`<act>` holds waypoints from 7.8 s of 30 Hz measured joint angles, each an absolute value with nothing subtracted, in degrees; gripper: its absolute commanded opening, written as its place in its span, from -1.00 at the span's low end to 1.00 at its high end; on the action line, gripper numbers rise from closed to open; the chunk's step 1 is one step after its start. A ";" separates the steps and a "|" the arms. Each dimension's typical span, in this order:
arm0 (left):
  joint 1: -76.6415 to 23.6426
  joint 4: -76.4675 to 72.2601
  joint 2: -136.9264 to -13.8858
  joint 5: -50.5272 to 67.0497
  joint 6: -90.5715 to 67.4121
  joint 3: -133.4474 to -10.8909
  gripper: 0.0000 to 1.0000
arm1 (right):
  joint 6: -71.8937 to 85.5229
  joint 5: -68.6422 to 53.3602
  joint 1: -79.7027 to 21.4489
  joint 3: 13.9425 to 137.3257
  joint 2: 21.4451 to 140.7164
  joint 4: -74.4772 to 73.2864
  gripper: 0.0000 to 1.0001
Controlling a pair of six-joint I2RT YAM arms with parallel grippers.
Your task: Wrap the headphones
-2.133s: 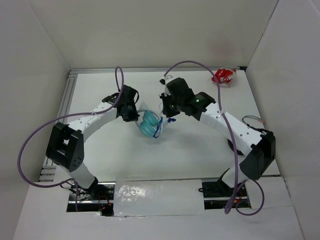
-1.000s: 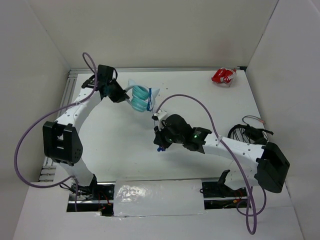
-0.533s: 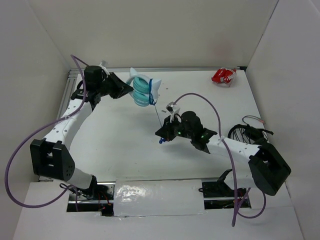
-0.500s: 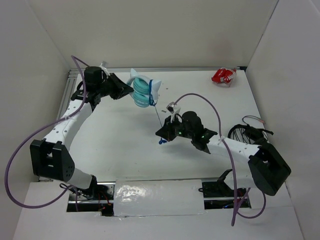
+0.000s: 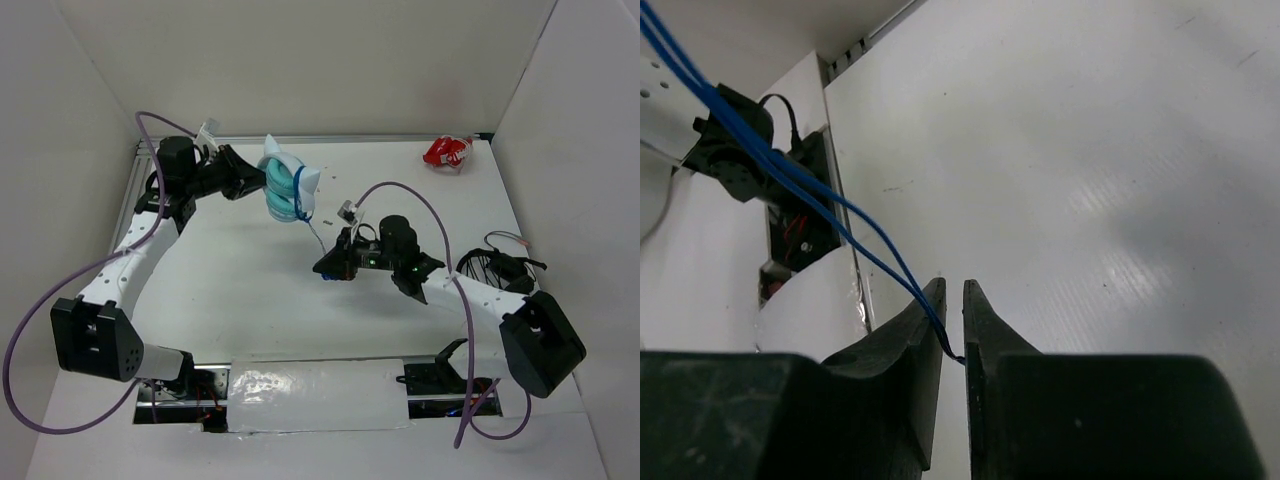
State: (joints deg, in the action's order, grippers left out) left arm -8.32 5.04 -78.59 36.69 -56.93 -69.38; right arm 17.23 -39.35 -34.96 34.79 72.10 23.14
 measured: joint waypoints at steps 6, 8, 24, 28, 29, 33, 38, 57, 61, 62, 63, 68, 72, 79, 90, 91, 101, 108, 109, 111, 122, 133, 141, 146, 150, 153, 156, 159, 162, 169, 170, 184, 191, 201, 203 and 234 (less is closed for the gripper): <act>-8.32 5.98 -78.65 36.25 -56.90 -70.61 -1.00 | 14.39 -38.72 -36.53 34.98 72.01 21.71 -0.58; -8.32 5.91 -78.63 36.16 -56.90 -71.07 -1.00 | 13.41 -37.43 -37.80 35.88 72.75 21.21 -0.58; -9.28 6.11 -72.36 42.35 -40.03 -69.63 -1.00 | 10.35 -28.58 -35.46 46.59 78.74 9.91 -1.00; -12.19 7.94 -74.91 45.50 -30.48 -70.26 -1.00 | 9.58 -28.10 -33.41 59.42 82.11 -4.58 -1.00; -12.82 8.36 -75.61 45.54 -28.27 -70.26 -1.00 | 9.78 -28.93 -32.60 61.10 82.70 -7.05 -1.00; -15.29 10.63 -78.24 41.95 -19.73 -70.24 -1.00 | 11.05 -34.63 -27.88 62.57 83.59 -15.99 -0.99; -15.97 10.92 -78.98 37.17 -11.33 -68.86 -1.00 | 11.53 -41.28 -25.15 62.19 83.22 -22.68 -0.97; -21.71 8.60 -82.39 32.01 1.19 -65.28 -1.00 | 17.82 -68.49 -21.85 68.58 88.90 -29.10 -1.00; -22.37 8.75 -84.07 28.64 0.91 -66.74 -1.00 | 19.07 -68.25 -20.49 70.94 91.70 -31.57 -1.00; -22.59 8.64 -84.71 27.86 0.69 -67.02 -1.00 | 19.68 -67.90 -19.88 71.31 92.14 -32.12 -1.00; -22.81 8.54 -85.23 27.16 0.23 -67.13 -1.00 | 20.05 -67.81 -19.40 71.42 92.38 -32.34 -1.00; -24.32 8.36 -87.92 22.94 -1.67 -68.12 -1.00 | 21.89 -67.33 -16.80 72.34 93.51 -36.05 -1.00; -26.06 7.29 -89.43 20.78 -1.78 -68.69 -1.00 | 21.89 -67.99 -16.29 72.75 94.15 -39.40 -1.00; -27.16 6.50 -89.80 18.17 -3.46 -69.14 -1.00 | 21.87 -66.13 -16.25 75.07 95.24 -43.86 -1.00; -29.28 7.35 -92.68 11.49 -9.63 -71.09 -1.00 | 22.87 -69.19 -13.56 78.50 99.83 -46.59 -1.00; -29.34 6.79 -92.66 10.63 -9.96 -71.00 -1.00 | 22.17 -69.95 -13.02 79.94 101.32 -47.75 -1.00; -30.65 4.93 -92.92 5.10 -10.92 -70.87 -1.00 | 22.65 -64.79 -11.38 83.31 103.35 -50.06 -1.00; -30.70 8.19 -94.50 3.88 -17.30 -71.77 -1.00 | 31.73 -39.09 -16.05 81.25 94.96 -48.64 -1.00; -30.74 9.10 -94.85 3.90 -18.46 -72.14 -1.00 | 33.15 -36.14 -16.73 80.79 94.30 -48.42 -1.00; -30.83 11.07 -95.59 3.60 -21.41 -72.64 -1.00 | 36.12 -30.33 -18.26 80.51 93.86 -48.34 -1.00; -29.04 24.45 -103.74 1.78 -36.99 -82.72 -1.00 | 44.93 0.03 -26.28 88.86 98.13 -49.89 -1.00; -21.37 27.46 -120.33 5.96 -45.17 -103.22 -1.00 | 40.91 13.10 -25.30 108.81 116.71 -40.07 -1.00; -16.34 24.69 -132.05 9.93 -52.12 -113.60 -1.00 | 37.82 16.34 -24.60 125.40 133.16 -31.00 -1.00; -13.67 25.30 -141.36 10.20 -55.81 -124.40 -1.00 | 36.86 14.66 -23.90 133.03 142.26 -22.37 -0.62; -12.45 25.21 -143.98 12.14 -58.37 -125.36 -1.00 | 35.94 12.78 -23.86 136.79 147.63 -16.91 -0.55; -11.66 25.28 -144.49 12.84 -59.81 -125.23 -1.00 | 35.81 11.07 -24.08 140.40 151.50 -12.82 -0.52; -10.68 25.26 -144.49 12.64 -60.18 -125.25 -1.00 | 36.45 9.67 -24.67 140.66 152.97 -8.45 -0.56; -9.72 25.36 -144.49 12.10 -60.75 -125.23 -1.00 | 38.35 8.47 -25.39 142.08 154.04 -5.72 -0.58; -8.56 25.23 -144.49 12.25 -61.73 -125.23 -1.00 | 40.82 7.42 -25.98 142.41 154.61 -3.20 -0.62; -4.84 25.26 -144.46 12.58 -62.39 -122.78 -0.49 | 46.48 5.98 -26.94 143.15 157.18 0.84 -0.47; -4.23 24.95 -144.46 13.43 -62.98 -122.39 -0.43 | 47.29 5.74 -27.03 143.15 157.40 0.97 -0.42; -2.35 23.46 -138.10 16.01 -60.10 -116.77 0.90 | 48.66 3.60 -26.83 142.23 157.29 1.26 0.76; -2.44 22.83 -131.00 17.12 -56.53 -115.90 0.99 | 44.77 3.01 -25.74 138.82 152.44 -0.78 0.99; -5.02 18.72 -101.71 17.91 -47.22 -96.77 0.99 | 39.51 3.75 -24.60 120.73 123.48 -4.19 0.99; -6.26 16.73 -92.86 19.00 -44.75 -88.42 0.99 | 38.98 4.03 -24.60 113.97 116.27 -3.60 0.99; -9.17 23.35 -28.34 22.28 -40.84 -35.24 0.99 | 33.89 28.84 -24.58 38.83 38.33 -4.60 0.99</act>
State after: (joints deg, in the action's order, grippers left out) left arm -9.17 23.35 -28.34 22.28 -40.84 -35.24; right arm 33.89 28.84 -24.58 38.83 38.33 -4.60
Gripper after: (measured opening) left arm 0.994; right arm 0.994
